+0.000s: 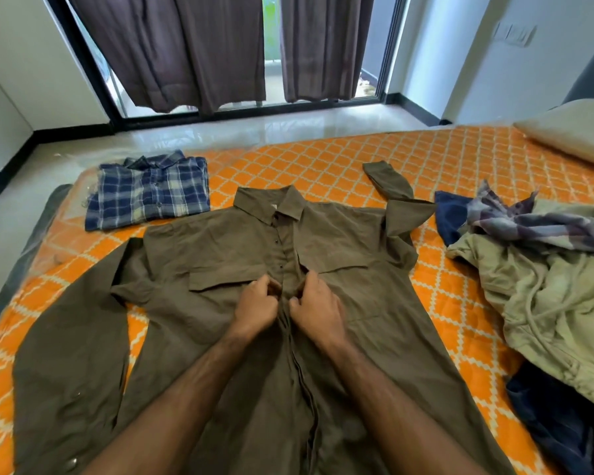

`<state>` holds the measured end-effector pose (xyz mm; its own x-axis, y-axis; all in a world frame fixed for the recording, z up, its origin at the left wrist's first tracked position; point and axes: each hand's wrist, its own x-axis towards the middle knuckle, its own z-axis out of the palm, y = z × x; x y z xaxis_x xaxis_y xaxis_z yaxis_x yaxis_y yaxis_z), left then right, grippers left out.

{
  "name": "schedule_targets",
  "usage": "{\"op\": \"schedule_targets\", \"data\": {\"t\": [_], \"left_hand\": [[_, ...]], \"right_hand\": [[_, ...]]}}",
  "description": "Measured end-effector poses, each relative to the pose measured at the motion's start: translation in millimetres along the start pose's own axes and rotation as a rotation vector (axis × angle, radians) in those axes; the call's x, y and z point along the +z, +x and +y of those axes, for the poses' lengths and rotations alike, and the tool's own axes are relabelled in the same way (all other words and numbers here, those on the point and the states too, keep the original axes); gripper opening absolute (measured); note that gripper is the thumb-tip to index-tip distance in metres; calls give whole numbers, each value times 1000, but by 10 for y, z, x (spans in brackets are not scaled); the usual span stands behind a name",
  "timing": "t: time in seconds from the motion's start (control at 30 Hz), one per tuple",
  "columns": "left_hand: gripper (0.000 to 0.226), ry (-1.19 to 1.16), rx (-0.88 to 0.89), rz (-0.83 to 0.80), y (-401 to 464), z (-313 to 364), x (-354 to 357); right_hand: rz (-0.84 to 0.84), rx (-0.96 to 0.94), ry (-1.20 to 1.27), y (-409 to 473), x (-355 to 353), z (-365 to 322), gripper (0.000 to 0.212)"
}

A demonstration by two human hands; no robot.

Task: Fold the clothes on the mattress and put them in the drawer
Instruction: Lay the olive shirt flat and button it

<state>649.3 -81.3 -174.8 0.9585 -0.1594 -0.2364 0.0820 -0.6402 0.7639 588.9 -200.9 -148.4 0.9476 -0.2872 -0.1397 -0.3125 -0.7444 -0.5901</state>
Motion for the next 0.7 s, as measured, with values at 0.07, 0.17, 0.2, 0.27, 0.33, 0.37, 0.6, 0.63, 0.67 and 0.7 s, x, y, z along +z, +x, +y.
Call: {"op": "schedule_targets", "data": {"t": [0.07, 0.17, 0.2, 0.27, 0.33, 0.37, 0.6, 0.63, 0.67, 0.7], "left_hand": [[38, -76, 19, -22, 51, -131, 61], [54, -221, 42, -108, 84, -231, 86], [58, -243, 53, -125, 70, -228, 60], [49, -217, 57, -100, -6, -184, -2], [23, -91, 51, 4, -103, -128, -4], [29, -5, 66, 70, -147, -98, 36], [56, 298, 56, 218, -241, 85, 225], [54, 310, 48, 217, -231, 94, 216], [50, 326, 43, 210, -218, 105, 203], [45, 332, 32, 202, -213, 116, 192]], "right_hand": [[47, 0, 42, 17, 87, 46, 47], [63, 32, 57, 38, 158, 68, 57], [63, 40, 58, 47, 154, 68, 53], [60, 61, 93, 64, 136, 117, 32], [80, 91, 229, 75, 115, 216, 10], [90, 95, 309, 79, 117, 273, 7], [126, 115, 567, 97, 201, 462, 5], [130, 119, 568, 100, 208, 458, 4], [134, 125, 567, 106, 219, 452, 2], [139, 132, 566, 106, 225, 446, 2]]}}
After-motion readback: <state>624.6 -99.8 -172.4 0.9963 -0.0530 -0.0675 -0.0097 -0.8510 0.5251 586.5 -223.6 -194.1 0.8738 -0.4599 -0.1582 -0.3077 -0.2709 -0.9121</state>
